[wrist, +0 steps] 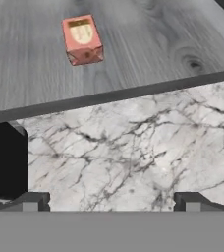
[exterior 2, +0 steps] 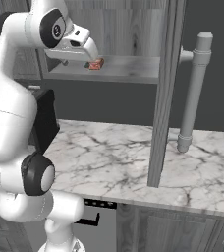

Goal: Pick up the bar soap and bar soap from the sink, and place them back in the cabinet, and close the cabinet door.

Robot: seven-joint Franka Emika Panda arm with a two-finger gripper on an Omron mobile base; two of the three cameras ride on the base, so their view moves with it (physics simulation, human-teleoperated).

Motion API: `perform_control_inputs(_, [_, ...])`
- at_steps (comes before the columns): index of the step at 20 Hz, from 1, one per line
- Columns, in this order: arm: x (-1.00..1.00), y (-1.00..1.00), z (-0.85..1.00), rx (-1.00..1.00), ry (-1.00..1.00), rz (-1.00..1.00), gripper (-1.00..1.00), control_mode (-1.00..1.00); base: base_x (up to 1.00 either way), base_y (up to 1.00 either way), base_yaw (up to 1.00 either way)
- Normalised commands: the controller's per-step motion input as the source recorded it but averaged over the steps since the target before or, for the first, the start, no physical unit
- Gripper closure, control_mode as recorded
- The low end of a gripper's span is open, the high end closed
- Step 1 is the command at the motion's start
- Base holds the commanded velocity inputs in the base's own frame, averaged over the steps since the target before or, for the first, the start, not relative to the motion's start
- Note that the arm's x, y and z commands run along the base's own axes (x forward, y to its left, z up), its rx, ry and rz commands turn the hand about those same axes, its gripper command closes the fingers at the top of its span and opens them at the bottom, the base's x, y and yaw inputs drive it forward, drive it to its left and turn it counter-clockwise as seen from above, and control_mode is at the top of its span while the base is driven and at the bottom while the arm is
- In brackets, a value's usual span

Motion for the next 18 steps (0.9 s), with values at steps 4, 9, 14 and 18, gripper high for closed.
perform_control_inputs(4, [-0.56,0.0,-0.19,0.0,0.0,0.0,-1.0,-1.0,0.0,0.0,0.0])
perform_control_inputs(9, [-0.53,0.0,-0.34,0.01,0.04,0.0,-1.0,-1.0,0.0,0.0,0.0])
perform_control_inputs(14, [-0.57,0.0,-0.33,0.0,0.06,0.0,-1.0,-1.0,0.0,0.0,0.0])
perform_control_inputs(18, [-0.42,0.0,-0.26,0.0,0.06,0.02,-1.0,-1.0,0.0,0.0,0.0])
